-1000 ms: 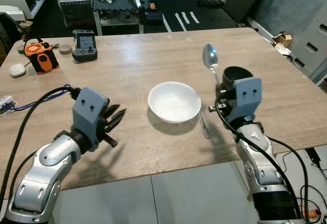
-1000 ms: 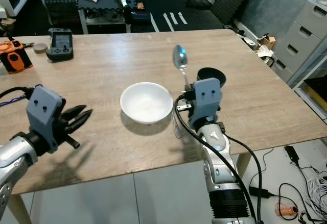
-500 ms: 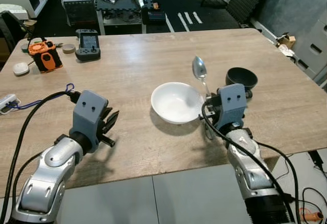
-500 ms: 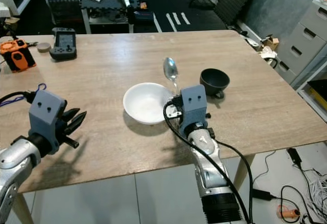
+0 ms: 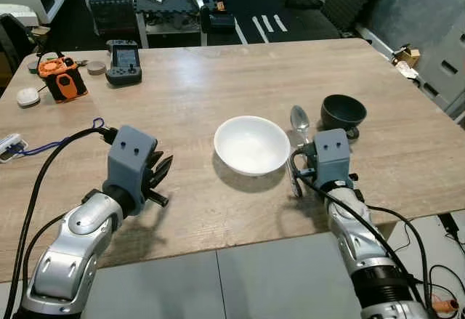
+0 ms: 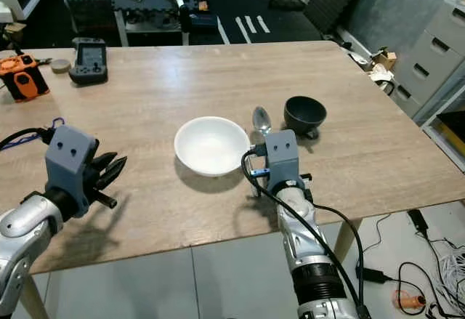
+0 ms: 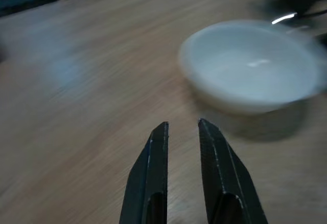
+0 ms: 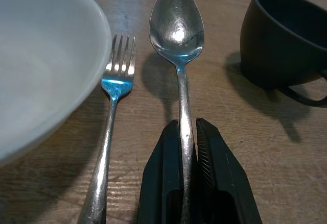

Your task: Setting the table

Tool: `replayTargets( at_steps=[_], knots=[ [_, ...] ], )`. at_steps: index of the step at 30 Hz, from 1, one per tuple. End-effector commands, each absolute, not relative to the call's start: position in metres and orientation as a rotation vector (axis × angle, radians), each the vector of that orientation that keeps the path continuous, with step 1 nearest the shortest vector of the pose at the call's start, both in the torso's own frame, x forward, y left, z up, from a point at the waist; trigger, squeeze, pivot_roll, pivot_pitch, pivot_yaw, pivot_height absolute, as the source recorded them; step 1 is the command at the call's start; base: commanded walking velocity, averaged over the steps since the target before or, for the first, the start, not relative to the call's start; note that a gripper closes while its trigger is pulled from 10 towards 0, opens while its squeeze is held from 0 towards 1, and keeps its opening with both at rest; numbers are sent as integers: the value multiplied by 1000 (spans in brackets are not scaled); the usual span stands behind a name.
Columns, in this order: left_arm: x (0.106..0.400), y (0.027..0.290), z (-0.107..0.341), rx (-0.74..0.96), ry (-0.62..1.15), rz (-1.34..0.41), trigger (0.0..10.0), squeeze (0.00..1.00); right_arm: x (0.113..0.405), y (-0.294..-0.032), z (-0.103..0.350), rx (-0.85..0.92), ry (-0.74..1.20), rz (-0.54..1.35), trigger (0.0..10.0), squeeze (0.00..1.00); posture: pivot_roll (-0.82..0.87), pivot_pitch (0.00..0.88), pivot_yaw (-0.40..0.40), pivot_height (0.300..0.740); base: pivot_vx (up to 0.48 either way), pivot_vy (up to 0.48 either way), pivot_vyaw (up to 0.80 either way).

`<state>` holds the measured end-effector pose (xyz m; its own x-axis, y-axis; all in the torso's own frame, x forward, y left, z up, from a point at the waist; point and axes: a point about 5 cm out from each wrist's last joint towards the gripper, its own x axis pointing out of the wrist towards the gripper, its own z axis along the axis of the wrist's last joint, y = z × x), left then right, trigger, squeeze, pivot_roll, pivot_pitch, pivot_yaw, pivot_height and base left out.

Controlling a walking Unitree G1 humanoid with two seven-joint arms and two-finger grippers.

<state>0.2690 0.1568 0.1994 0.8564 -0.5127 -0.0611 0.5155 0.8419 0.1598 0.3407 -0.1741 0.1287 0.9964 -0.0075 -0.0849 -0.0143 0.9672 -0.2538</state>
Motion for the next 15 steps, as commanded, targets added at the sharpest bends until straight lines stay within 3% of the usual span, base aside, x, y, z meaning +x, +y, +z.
replayTargets(
  at_steps=[1,7,15],
  knots=[
    [259,150,211,186,3,-680,10000,0,343,-176,128,-283,82,9,10000,0,30,83,38,740,0,0,0],
    [252,160,216,228,62,-823,10000,0,343,-183,126,-296,91,-11,10000,0,35,86,49,740,0,0,0],
    [254,145,206,305,136,-970,10000,0,343,-195,129,-284,80,-49,10000,0,23,87,70,740,0,0,0]
  ],
)
